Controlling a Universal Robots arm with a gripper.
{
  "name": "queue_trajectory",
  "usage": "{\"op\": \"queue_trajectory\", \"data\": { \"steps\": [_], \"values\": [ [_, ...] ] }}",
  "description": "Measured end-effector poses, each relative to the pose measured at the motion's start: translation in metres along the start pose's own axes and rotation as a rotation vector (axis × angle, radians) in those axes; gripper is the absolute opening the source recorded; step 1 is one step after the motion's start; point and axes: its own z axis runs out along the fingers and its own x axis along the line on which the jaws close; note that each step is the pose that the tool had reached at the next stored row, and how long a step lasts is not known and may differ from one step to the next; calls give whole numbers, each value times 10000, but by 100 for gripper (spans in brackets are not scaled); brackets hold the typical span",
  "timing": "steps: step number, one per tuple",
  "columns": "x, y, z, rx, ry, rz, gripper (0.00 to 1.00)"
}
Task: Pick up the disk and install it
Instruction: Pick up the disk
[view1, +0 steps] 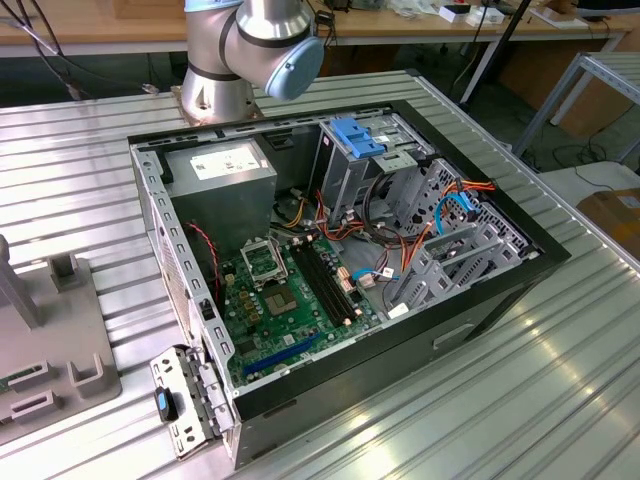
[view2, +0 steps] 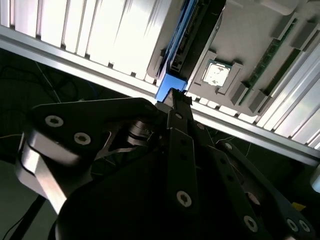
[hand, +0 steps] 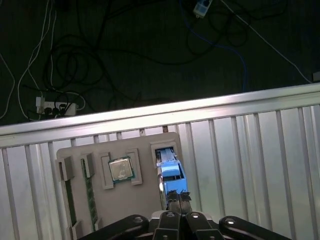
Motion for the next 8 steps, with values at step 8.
{"op": "queue_trajectory", "data": {
  "steps": [8],
  "values": [
    [0,0,0,0,0,-4,11]
  ]
}}
